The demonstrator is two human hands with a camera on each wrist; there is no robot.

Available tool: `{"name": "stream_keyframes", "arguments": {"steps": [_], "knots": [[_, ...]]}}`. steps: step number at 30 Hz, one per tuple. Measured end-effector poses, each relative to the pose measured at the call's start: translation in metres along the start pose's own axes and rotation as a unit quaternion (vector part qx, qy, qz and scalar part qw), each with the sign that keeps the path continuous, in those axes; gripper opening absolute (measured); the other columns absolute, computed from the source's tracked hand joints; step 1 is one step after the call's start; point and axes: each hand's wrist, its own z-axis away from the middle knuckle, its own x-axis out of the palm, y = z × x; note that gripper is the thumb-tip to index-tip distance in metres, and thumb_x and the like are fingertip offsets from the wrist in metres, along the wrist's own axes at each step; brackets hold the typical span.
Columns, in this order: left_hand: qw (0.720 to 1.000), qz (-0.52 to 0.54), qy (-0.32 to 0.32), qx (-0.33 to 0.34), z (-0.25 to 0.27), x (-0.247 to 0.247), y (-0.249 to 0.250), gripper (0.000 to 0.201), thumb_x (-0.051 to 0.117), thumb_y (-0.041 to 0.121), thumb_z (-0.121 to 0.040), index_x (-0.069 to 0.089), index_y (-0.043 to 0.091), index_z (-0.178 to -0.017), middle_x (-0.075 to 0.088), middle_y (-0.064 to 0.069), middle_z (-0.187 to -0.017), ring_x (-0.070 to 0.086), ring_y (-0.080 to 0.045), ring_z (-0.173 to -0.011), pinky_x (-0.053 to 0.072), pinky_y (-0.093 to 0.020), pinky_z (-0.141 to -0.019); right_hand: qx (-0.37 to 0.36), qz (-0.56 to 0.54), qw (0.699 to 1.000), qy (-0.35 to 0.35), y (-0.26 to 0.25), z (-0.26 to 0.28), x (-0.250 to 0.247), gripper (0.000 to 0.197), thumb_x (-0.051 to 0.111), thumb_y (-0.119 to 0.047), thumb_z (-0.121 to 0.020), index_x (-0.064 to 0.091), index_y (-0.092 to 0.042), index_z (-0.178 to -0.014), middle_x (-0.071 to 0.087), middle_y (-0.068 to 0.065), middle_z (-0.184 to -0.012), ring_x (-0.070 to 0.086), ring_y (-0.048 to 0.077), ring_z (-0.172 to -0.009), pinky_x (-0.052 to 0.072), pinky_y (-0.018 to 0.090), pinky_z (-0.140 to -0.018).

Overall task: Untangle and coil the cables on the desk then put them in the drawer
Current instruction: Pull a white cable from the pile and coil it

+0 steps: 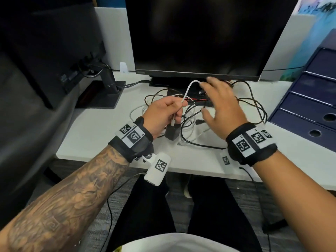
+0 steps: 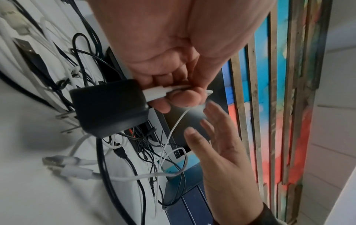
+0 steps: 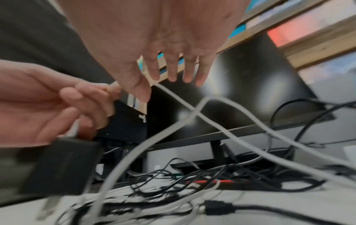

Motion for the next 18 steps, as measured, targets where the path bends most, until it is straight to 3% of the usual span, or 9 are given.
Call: {"name": "stream_keyframes", "arguments": {"steps": [3, 6, 7, 9, 11, 12, 13, 15, 18], "knots": [[1.000, 0.005, -0.015, 0.001, 0.001, -0.001, -0.001, 0.020, 0.046, 0.008, -0.103, 0.066, 0.007, -0.098, 0.052, 0.003, -0.063, 0.046, -0.011, -0.055, 0.046, -0.025, -0.062, -0.028, -0.043, 0.998, -0.034, -0.014, -0.001, 0.014, 0.069, 0.065, -0.014, -0.091, 0.036, -0.016, -0.153, 0.035, 0.005, -0.158, 0.028, 0.025, -0.147, 0.026, 0.040, -0.121], [0.997, 0.073, -0.007, -0.022, 0.001, -0.006, -0.003, 0.023, 0.041, 0.007, -0.102, 0.062, 0.008, -0.091, 0.042, 0.003, -0.061, 0.036, -0.010, -0.051, 0.037, -0.025, -0.056, 0.052, -0.086, 0.992, -0.078, -0.008, 0.002, 0.022, 0.081, 0.070, -0.022, -0.090, 0.024, -0.019, -0.157, 0.033, 0.003, -0.160, 0.031, 0.021, -0.147, 0.031, 0.037, -0.119], [0.994, 0.107, -0.002, -0.034, 0.001, -0.009, -0.003, 0.023, 0.040, 0.008, -0.101, 0.060, 0.009, -0.089, 0.040, 0.002, -0.061, 0.033, -0.010, -0.051, 0.035, -0.026, -0.057, 0.064, -0.077, 0.988, -0.118, -0.004, 0.005, 0.024, 0.078, 0.070, -0.026, -0.090, 0.028, -0.022, -0.156, 0.038, 0.002, -0.157, 0.038, 0.021, -0.143, 0.036, 0.036, -0.115], [0.983, 0.176, 0.005, -0.049, -0.003, -0.017, -0.002, 0.021, 0.040, 0.012, -0.099, 0.057, 0.010, -0.087, 0.036, 0.003, -0.061, 0.030, -0.010, -0.051, 0.032, -0.028, -0.059, 0.079, -0.038, 0.975, -0.203, 0.003, 0.010, 0.025, 0.050, 0.065, -0.038, -0.093, 0.053, -0.027, -0.141, 0.064, -0.003, -0.129, 0.060, 0.017, -0.115, 0.048, 0.029, -0.093], [0.977, 0.207, 0.016, -0.054, -0.007, -0.025, -0.002, 0.021, 0.042, 0.017, -0.099, 0.057, 0.012, -0.085, 0.034, 0.004, -0.060, 0.029, -0.010, -0.051, 0.031, -0.029, -0.059, 0.096, -0.013, 0.968, -0.233, 0.009, 0.012, 0.023, 0.028, 0.059, -0.048, -0.095, 0.071, -0.028, -0.111, 0.069, -0.009, -0.093, 0.062, 0.013, -0.083, 0.046, 0.027, -0.071], [0.978, 0.200, 0.023, -0.055, -0.009, -0.028, -0.004, 0.021, 0.043, 0.017, -0.099, 0.058, 0.011, -0.085, 0.033, 0.004, -0.059, 0.029, -0.010, -0.051, 0.031, -0.029, -0.059, 0.098, -0.016, 0.972, -0.215, 0.013, 0.013, 0.022, 0.026, 0.058, -0.049, -0.096, 0.072, -0.028, -0.104, 0.069, -0.009, -0.089, 0.059, 0.012, -0.079, 0.044, 0.027, -0.068], [0.982, 0.180, 0.030, -0.055, -0.010, -0.029, -0.005, 0.021, 0.043, 0.016, -0.099, 0.059, 0.011, -0.087, 0.032, 0.004, -0.058, 0.028, -0.011, -0.051, 0.031, -0.029, -0.058, 0.088, -0.020, 0.980, -0.177, 0.016, 0.011, 0.020, 0.025, 0.059, -0.046, -0.095, 0.072, -0.027, -0.104, 0.068, -0.009, -0.094, 0.058, 0.011, -0.081, 0.043, 0.027, -0.069], [0.989, 0.131, 0.027, -0.060, -0.010, -0.029, -0.007, 0.021, 0.043, 0.013, -0.101, 0.062, 0.008, -0.094, 0.030, 0.005, -0.057, 0.027, -0.011, -0.051, 0.030, -0.028, -0.056, 0.042, -0.054, 0.995, -0.074, 0.016, 0.004, 0.013, 0.029, 0.065, -0.038, -0.093, 0.066, -0.024, -0.119, 0.062, -0.006, -0.116, 0.056, 0.013, -0.101, 0.043, 0.027, -0.082], [0.993, 0.101, 0.008, -0.057, -0.010, -0.023, -0.005, 0.023, 0.042, 0.010, -0.101, 0.064, 0.004, -0.096, 0.029, 0.005, -0.056, 0.025, -0.012, -0.052, 0.029, -0.026, -0.054, 0.018, -0.084, 0.996, -0.009, 0.003, -0.017, 0.011, 0.066, 0.071, -0.032, -0.089, 0.042, -0.022, -0.147, 0.043, -0.001, -0.149, 0.038, 0.019, -0.138, 0.035, 0.033, -0.113]]}}
